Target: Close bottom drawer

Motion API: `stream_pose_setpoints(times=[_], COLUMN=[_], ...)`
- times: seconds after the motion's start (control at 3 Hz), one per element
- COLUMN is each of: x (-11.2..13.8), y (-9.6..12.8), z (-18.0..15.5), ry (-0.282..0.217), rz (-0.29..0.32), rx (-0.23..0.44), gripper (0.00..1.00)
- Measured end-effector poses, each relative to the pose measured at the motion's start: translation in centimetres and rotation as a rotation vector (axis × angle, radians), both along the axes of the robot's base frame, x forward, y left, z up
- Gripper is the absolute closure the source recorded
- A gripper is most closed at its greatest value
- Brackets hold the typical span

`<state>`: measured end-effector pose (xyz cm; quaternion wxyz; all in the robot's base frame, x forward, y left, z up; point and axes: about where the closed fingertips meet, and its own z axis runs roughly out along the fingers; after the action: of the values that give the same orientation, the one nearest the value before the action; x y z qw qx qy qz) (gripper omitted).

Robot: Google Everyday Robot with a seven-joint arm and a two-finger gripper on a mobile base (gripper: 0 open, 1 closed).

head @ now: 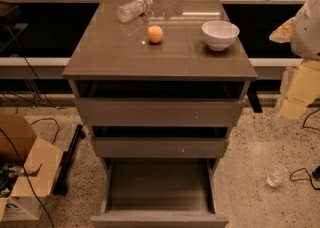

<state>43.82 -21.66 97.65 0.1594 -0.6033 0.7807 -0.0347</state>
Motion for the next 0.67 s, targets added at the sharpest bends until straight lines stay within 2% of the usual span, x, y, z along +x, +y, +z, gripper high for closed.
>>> stream_pose_setpoints(times=[0.33,0.67], x=[0.0,0.02], y=[0.0,0.07], z=[0.0,0.26], ry=[0.0,-0.011], rz=[0.0,0.0], rx=[0.0,0.0], gripper=[0.0,0.18])
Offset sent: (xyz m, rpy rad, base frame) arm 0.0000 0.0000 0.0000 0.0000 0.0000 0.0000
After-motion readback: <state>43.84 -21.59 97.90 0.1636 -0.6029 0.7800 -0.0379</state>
